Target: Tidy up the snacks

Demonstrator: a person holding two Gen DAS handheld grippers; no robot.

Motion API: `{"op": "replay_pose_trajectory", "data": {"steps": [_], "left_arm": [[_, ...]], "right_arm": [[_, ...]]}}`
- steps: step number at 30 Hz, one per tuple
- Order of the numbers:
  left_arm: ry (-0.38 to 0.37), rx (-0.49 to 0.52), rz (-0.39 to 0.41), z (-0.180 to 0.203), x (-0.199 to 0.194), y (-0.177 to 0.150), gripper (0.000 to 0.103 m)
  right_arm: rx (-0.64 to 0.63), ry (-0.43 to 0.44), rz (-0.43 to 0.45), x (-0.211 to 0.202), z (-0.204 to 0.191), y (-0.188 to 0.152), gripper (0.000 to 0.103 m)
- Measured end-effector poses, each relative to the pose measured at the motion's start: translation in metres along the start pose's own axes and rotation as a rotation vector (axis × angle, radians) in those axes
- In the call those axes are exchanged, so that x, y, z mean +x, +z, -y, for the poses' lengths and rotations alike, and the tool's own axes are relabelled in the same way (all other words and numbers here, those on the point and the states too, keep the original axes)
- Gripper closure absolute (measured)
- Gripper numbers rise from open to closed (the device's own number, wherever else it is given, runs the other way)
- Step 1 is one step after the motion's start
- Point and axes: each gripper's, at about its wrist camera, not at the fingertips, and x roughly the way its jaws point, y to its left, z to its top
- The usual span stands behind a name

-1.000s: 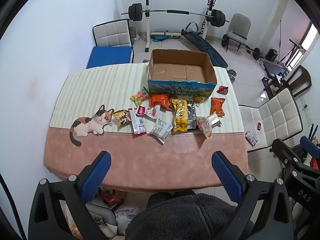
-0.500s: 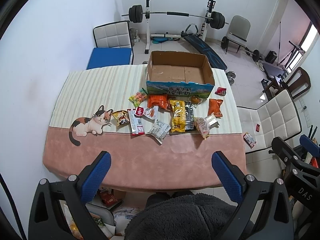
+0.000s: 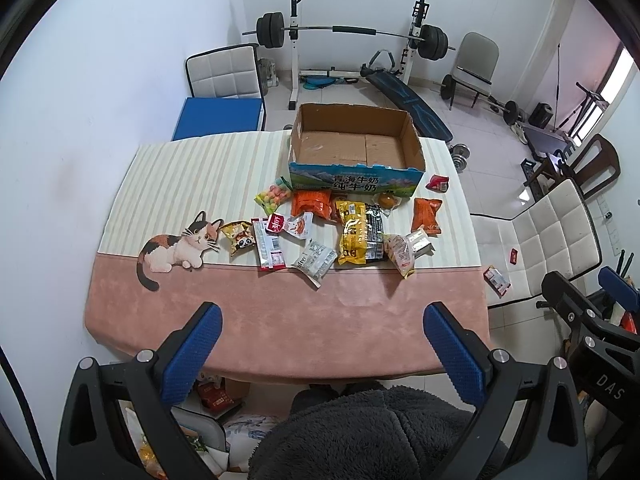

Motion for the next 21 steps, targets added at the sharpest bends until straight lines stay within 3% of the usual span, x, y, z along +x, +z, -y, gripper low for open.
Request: {"op": "replay_pose_trajectory", "data": {"steps": [21], "left_arm": [[0.001,-0.017,0.019,0.0038,-0.0072,-0.0011,0.0]], "right_arm": [[-0.012,0.017,0.012,-0.0018,0.0018,0.0035,0.0]]}}
